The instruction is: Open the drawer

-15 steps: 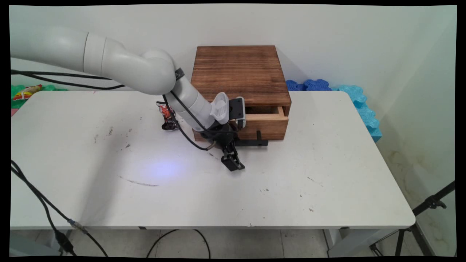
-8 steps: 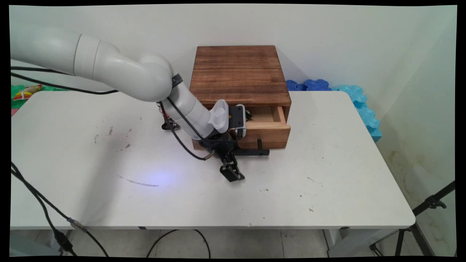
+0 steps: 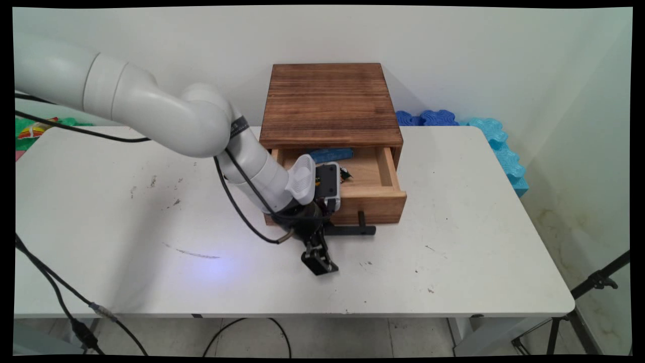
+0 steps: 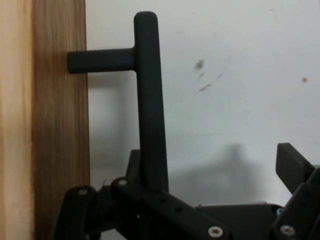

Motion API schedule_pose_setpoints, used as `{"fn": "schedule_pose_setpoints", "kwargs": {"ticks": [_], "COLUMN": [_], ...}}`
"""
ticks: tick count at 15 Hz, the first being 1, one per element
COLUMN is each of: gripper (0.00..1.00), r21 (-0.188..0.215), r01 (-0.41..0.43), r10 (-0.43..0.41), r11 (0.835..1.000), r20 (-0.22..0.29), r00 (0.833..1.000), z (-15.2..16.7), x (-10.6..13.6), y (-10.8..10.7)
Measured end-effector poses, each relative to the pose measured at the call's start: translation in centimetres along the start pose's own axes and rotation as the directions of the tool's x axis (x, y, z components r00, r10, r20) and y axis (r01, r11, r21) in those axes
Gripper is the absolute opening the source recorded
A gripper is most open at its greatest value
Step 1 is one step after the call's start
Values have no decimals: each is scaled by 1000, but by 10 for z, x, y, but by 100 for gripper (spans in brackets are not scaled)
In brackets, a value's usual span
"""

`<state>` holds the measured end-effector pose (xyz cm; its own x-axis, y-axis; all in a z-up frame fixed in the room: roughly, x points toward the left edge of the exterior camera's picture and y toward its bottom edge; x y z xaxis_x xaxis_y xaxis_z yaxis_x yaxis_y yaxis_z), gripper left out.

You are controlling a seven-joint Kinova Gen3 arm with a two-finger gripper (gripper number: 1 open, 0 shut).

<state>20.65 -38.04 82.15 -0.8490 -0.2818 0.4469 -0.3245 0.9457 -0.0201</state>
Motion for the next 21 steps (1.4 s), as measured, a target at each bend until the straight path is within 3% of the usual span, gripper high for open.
{"fn": "schedule_pose_setpoints", "kwargs": {"ticks": [11,21], "gripper": [100,100], "r21": [-58,-87], "r01": [-7,2], "r10": [7,-3], "r11": [998,996], "r20": [-3,-12], "r00": [1000,1000], "z": [-3,-7], "x": [1,5], "y": [50,82]}}
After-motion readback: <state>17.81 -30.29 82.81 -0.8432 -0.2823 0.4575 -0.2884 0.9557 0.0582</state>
